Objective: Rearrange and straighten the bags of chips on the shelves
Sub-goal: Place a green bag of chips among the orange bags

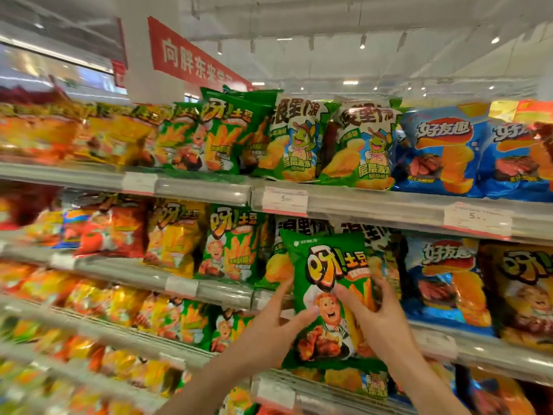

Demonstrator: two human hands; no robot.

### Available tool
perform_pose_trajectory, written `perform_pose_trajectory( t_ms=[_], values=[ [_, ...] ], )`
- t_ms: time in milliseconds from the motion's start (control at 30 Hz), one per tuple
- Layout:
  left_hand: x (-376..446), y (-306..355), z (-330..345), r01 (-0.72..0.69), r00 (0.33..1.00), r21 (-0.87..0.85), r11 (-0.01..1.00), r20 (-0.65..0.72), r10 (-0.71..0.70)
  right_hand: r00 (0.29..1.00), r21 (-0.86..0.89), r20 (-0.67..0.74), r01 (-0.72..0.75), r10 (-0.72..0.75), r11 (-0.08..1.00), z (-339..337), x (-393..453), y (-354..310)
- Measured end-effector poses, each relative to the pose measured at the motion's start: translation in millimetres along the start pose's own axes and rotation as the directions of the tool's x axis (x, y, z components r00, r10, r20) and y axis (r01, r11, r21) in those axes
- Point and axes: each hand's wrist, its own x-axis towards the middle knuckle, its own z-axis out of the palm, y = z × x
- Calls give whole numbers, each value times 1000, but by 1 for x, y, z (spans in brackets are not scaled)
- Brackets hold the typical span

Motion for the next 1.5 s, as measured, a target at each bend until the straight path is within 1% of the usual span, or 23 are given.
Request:
perform_pose_trajectory(
  t_ms=[100,300,367,467,600,667,800,900,1233,1367,1500],
  values=[
    [-21,-22,-48,5,997,-33,999,-71,-7,999,-22,44,1,0,1000,55,-9,-15],
    [-75,-74,-166,-57,984,-111,992,-172,37,988,-32,148,43,-38,999,188,-39,-47],
    [-95,-93,-204,-73,978,-131,989,-205,45,982,-7,180,66,-64,998,233,-52,-57],
    [-123,-121,-258,-76,967,-151,986,-253,36,966,35,240,90,-96,995,296,-67,-69],
    [-153,-146,-320,-73,946,-202,977,-323,4,937,33,338,84,-90,996,372,-78,-85],
    [-160,-160,-348,-79,930,-207,975,-367,-3,925,33,365,98,-103,995,408,-80,-93],
    [-164,-189,-399,-73,900,-230,970,-434,-35,899,56,422,102,-116,993,475,-76,-103],
    [-161,-209,-437,-66,880,-194,979,-474,-35,885,39,450,110,-116,993,523,-66,-105],
    [-126,-259,-590,-46,822,-125,991,-568,-34,858,115,468,180,-213,977,704,-1,-132],
    [-112,-284,-645,-51,826,-127,991,-563,-29,859,104,453,215,-239,971,759,17,-143],
    [-94,-301,-677,-60,829,-125,990,-559,-20,866,87,431,241,-254,967,790,27,-150]
  ],
)
